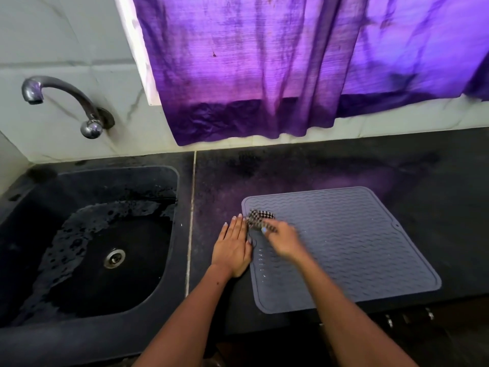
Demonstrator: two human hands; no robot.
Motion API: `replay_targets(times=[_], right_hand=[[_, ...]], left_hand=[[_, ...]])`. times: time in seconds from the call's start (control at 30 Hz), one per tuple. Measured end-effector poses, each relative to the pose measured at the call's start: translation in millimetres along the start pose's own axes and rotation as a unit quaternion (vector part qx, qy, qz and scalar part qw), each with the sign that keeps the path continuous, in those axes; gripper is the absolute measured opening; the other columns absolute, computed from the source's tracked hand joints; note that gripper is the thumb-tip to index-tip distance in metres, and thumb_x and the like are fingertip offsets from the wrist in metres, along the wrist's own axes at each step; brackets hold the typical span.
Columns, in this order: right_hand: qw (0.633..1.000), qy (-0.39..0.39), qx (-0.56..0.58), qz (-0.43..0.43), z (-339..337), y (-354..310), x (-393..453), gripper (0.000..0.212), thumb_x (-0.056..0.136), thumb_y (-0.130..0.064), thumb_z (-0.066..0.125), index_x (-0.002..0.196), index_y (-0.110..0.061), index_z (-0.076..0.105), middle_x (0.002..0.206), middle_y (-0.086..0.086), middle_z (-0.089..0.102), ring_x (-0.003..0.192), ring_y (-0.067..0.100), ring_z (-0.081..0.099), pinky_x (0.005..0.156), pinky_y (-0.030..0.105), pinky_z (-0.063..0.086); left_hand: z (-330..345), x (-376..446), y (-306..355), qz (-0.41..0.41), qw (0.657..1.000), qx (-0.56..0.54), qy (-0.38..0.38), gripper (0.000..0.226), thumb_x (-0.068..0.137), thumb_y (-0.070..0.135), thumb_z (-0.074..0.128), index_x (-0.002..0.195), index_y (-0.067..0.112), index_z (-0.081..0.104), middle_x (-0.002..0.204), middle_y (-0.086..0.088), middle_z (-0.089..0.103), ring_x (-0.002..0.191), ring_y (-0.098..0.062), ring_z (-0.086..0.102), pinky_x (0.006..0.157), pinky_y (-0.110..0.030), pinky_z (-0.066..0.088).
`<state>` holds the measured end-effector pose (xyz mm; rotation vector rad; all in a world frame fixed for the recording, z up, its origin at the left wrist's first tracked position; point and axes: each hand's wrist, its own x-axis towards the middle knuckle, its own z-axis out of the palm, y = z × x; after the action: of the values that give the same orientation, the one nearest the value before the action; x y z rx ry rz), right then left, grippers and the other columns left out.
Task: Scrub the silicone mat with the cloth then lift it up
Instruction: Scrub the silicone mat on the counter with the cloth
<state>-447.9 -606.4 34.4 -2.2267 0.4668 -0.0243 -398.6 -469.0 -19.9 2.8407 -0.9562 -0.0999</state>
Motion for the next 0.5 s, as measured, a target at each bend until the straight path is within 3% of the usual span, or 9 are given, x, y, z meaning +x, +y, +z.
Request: replay_targets(times=[0.07,0.1,0.17,0.27,0.3,0.37,0.43,0.5], right_hand=[[0.988,0.028,0.133,0.071,-15.1,-3.9,16.1,0.026,0.092,-0.011,0.052,0.115,-0.01,0.064,0.103,0.009,0.066,0.104,0.022,0.059,0.084,0.027,0.042],[0.986,0.064,0.127,0.086,-18.6,-6.8,21.0,0.026,0.092,-0.012,0.051,0.115,-0.009,0.063,0.103,0.01,0.066,0.104,0.024,0.058,0.085,0.028,0.042],[0.989,0.127,0.032,0.061,-17.5,-11.5,22.0,0.033,0.092,-0.011,0.049,0.124,-0.011,0.057,0.113,0.016,0.065,0.108,0.032,0.058,0.091,0.033,0.043],[0.986,0.093,-0.135,-0.026,0.4,-15.3,6.9,0.047,0.088,-0.007,0.049,0.135,-0.014,0.045,0.125,0.017,0.059,0.115,0.033,0.055,0.097,0.037,0.043],[0.98,0.066,-0.181,-0.051,10.6,-11.8,2.9,0.05,0.088,-0.008,0.049,0.137,-0.011,0.041,0.134,0.016,0.052,0.123,0.031,0.049,0.103,0.036,0.038],[0.962,0.041,-0.254,-0.091,28.9,0.3,-2.3,0.058,0.091,-0.015,0.046,0.144,-0.006,0.026,0.151,0.014,0.03,0.141,0.025,0.026,0.117,0.032,0.015],[0.955,0.04,-0.272,-0.108,35.6,8.9,-3.6,0.061,0.094,-0.02,0.04,0.148,-0.005,0.015,0.156,0.012,0.015,0.146,0.022,0.009,0.116,0.028,-0.004],[0.953,0.023,-0.281,-0.116,33.1,13.0,-3.1,0.062,0.094,-0.018,0.04,0.148,-0.006,0.012,0.157,0.011,0.012,0.146,0.02,0.006,0.116,0.027,-0.005]], left_hand=[[0.4,-0.5,-0.4,0.001,1.0,-0.013,0.004,0.087,0.072,0.045,-0.019,0.15,0.009,-0.005,0.159,-0.004,-0.008,0.146,-0.014,-0.01,0.116,-0.031,-0.012],[0.4,-0.8,-0.9,0.002,1.0,-0.019,0.006,0.086,0.073,0.046,-0.019,0.15,0.01,-0.005,0.159,-0.004,-0.008,0.146,-0.014,-0.01,0.116,-0.03,-0.013],[0.4,-0.6,-1.8,0.003,1.0,-0.025,0.008,0.086,0.073,0.046,-0.019,0.15,0.01,-0.005,0.159,-0.004,-0.008,0.146,-0.013,-0.01,0.116,-0.03,-0.013],[0.0,-0.4,-1.4,-0.001,1.0,-0.023,0.012,0.086,0.073,0.046,-0.02,0.15,0.01,-0.006,0.159,-0.004,-0.008,0.146,-0.013,-0.01,0.116,-0.03,-0.012],[0.2,-0.2,-1.0,-0.005,1.0,-0.022,0.013,0.086,0.072,0.045,-0.02,0.149,0.01,-0.006,0.159,-0.005,-0.008,0.146,-0.014,-0.01,0.116,-0.03,-0.011],[0.9,1.1,-0.2,-0.016,1.0,-0.017,0.013,0.088,0.071,0.044,-0.022,0.149,0.009,-0.005,0.159,-0.006,-0.008,0.146,-0.014,-0.009,0.117,-0.03,-0.01],[2.2,3.4,0.2,-0.024,1.0,-0.009,0.012,0.088,0.071,0.044,-0.022,0.149,0.008,-0.005,0.159,-0.006,-0.008,0.146,-0.014,-0.009,0.117,-0.03,-0.011],[3.9,5.0,1.4,-0.032,0.999,-0.006,0.012,0.088,0.071,0.043,-0.022,0.149,0.009,-0.005,0.159,-0.005,-0.008,0.146,-0.014,-0.008,0.117,-0.03,-0.011]])
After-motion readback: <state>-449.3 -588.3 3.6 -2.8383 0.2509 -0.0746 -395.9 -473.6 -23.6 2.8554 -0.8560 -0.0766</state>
